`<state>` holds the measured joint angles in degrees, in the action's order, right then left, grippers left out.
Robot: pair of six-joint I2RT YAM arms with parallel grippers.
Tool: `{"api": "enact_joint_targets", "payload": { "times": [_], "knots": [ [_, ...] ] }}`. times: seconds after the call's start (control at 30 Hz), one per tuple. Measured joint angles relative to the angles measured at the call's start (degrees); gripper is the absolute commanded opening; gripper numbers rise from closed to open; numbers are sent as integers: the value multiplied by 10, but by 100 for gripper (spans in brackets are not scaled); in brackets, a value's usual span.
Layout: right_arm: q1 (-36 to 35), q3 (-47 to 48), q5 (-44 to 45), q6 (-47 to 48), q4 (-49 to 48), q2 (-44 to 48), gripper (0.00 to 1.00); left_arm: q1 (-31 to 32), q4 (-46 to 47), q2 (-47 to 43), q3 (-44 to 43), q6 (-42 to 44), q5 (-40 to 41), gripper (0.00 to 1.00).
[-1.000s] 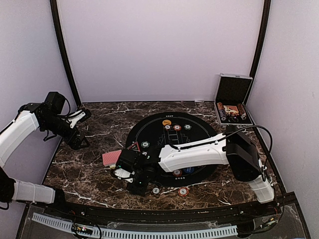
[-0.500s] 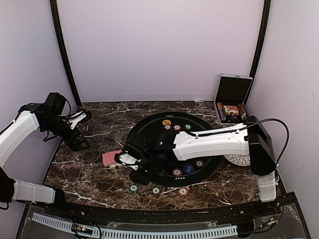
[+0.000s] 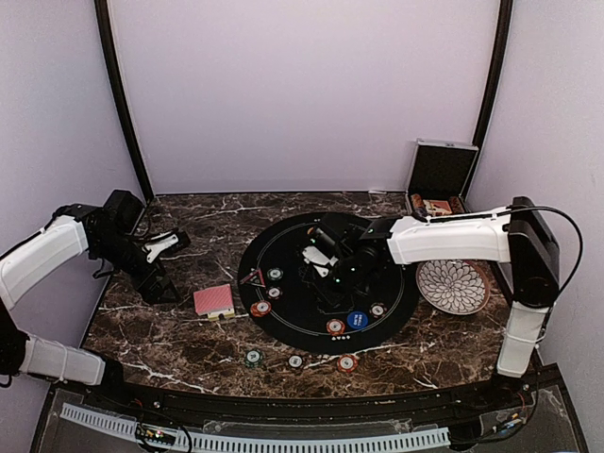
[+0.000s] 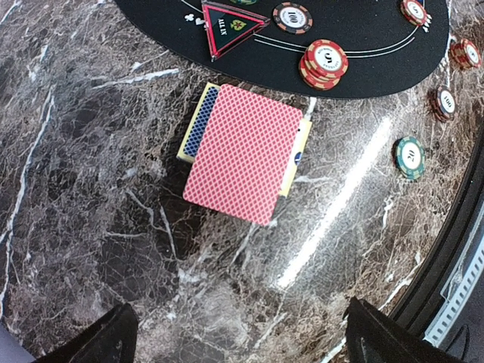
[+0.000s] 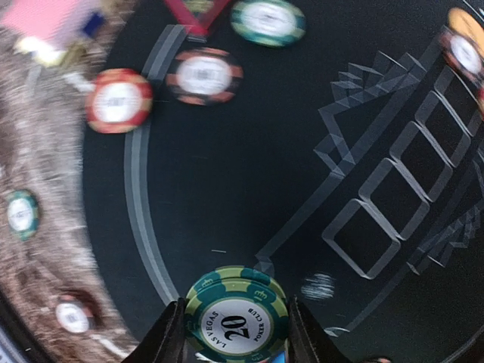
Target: Distribute texas hold em gaming equipment
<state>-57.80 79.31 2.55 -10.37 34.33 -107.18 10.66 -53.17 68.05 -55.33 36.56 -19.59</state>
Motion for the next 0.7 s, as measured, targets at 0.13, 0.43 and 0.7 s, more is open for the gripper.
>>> {"api": "enact_joint_targets", "payload": {
  "times": [0.13,0.43,0.7],
  "knots": [
    [38,-26,25,-14,0,2,28,14,10,7,6,3,-4,99],
    [79,-74,75,-52,4,17,26,36,27,36,9,3,-9,99],
    [132,-123,119,-95,4,55,23,48,36,54,9,7,-10,99]
  ]
}}
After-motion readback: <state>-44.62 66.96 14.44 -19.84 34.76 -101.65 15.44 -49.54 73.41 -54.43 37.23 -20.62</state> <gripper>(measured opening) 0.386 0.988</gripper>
